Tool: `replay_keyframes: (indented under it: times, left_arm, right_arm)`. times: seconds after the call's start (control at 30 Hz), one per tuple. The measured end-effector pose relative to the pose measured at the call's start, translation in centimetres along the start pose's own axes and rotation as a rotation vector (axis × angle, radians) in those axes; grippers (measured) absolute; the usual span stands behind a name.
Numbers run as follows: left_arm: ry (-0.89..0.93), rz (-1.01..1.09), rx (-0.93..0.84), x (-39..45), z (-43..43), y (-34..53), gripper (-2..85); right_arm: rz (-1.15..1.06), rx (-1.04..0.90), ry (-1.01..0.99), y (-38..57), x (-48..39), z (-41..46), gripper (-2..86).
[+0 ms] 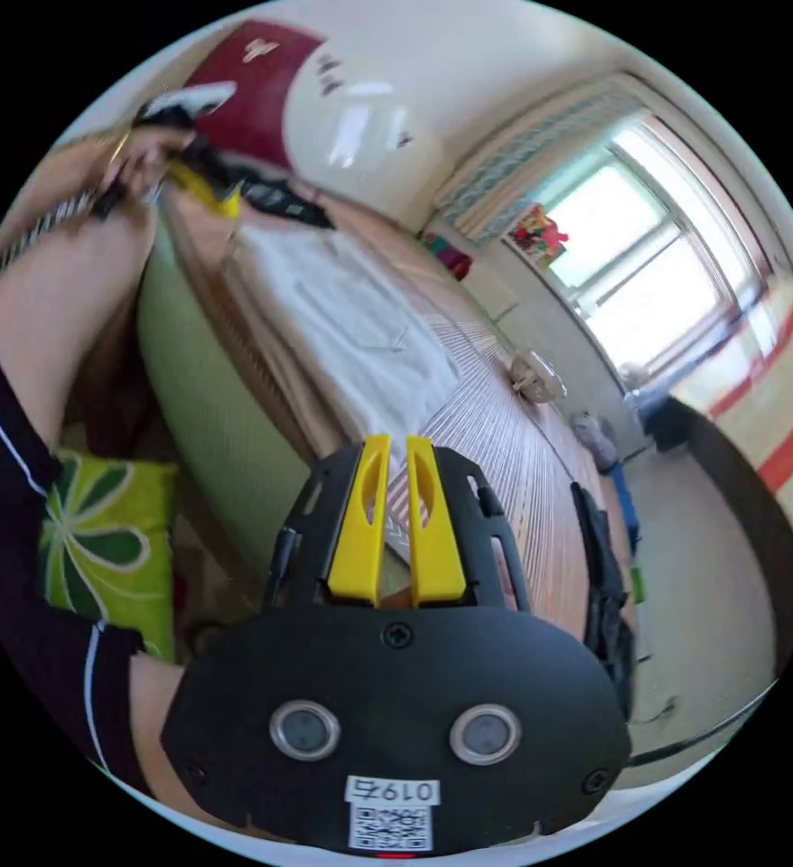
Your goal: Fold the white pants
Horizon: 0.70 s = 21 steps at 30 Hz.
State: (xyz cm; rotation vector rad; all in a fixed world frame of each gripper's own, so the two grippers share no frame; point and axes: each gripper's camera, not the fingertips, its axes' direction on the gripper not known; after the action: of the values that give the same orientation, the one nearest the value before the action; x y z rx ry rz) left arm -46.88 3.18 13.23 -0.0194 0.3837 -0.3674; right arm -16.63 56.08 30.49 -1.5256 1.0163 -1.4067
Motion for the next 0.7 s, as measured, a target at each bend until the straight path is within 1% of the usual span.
replay_keyframes:
  times: [0.07, 0.1, 0.13, 0.2, 0.23, 0.27, 0.3, 0.37, 0.43, 0.5, 0.57, 0.63, 0.7]
  left_arm:
    - [0.028, 0.016, 0.005, 1.2, 0.5, 3.1, 1.2]
    - [0.013, 0.036, 0.004, 1.8, 0.9, 3.9, 1.2]
    - [-0.043, 0.079, 0.002, 3.4, 1.7, 5.5, 1.2]
    - [-0.187, 0.188, 0.036, 6.6, 3.1, 7.9, 1.2]
    - [-0.282, 0.286, 0.074, 9.2, 4.2, 9.4, 1.3]
    - [-0.320, 0.376, 0.099, 11.6, 5.4, 10.7, 1.3]
    - [-0.320, 0.415, 0.104, 12.7, 6.0, 11.2, 1.3]
    - [-0.313, 0.537, 0.144, 16.8, 8.0, 12.9, 1.4]
    - [-0.362, 0.588, 0.182, 19.1, 9.2, 13.6, 1.4]
    - [-0.451, 0.624, 0.181, 20.7, 10.8, 14.1, 1.3]
    - [-0.593, 0.656, 0.181, 21.6, 12.7, 14.9, 1.3]
    - [-0.642, 0.653, 0.159, 21.6, 13.7, 15.6, 1.2]
    - [-0.642, 0.614, 0.137, 21.1, 14.4, 16.3, 1.3]
  right_arm:
    - [0.178, 0.002, -0.066, 0.3, 4.2, 0.0, 7.6]
    - [0.196, -0.007, -0.068, 0.3, 4.8, 0.2, 8.0]
    - [0.187, -0.031, -0.026, 0.0, 4.7, 0.3, 8.6]
    - [0.111, -0.028, 0.054, -0.7, 2.8, 0.0, 8.3]
    - [0.053, -0.014, 0.077, -1.3, 0.8, -0.3, 7.4]
    - [-0.022, -0.008, 0.090, -1.9, -1.5, -0.5, 6.8]
    - [-0.065, -0.004, 0.104, -2.2, -2.7, -0.5, 6.6]
    - [-0.215, 0.008, 0.239, -3.2, -7.1, -0.3, 5.8]
    - [-0.311, 0.010, 0.323, -3.4, -9.5, 0.1, 5.6]
    - [-0.383, -0.019, 0.351, -3.4, -11.0, 0.7, 6.3]
    - [-0.415, -0.063, 0.317, -3.2, -11.4, 0.8, 7.6]
    - [-0.410, -0.080, 0.250, -3.1, -11.0, 0.3, 8.1]
    - [-0.426, -0.100, 0.228, -2.7, -11.2, -0.1, 8.2]
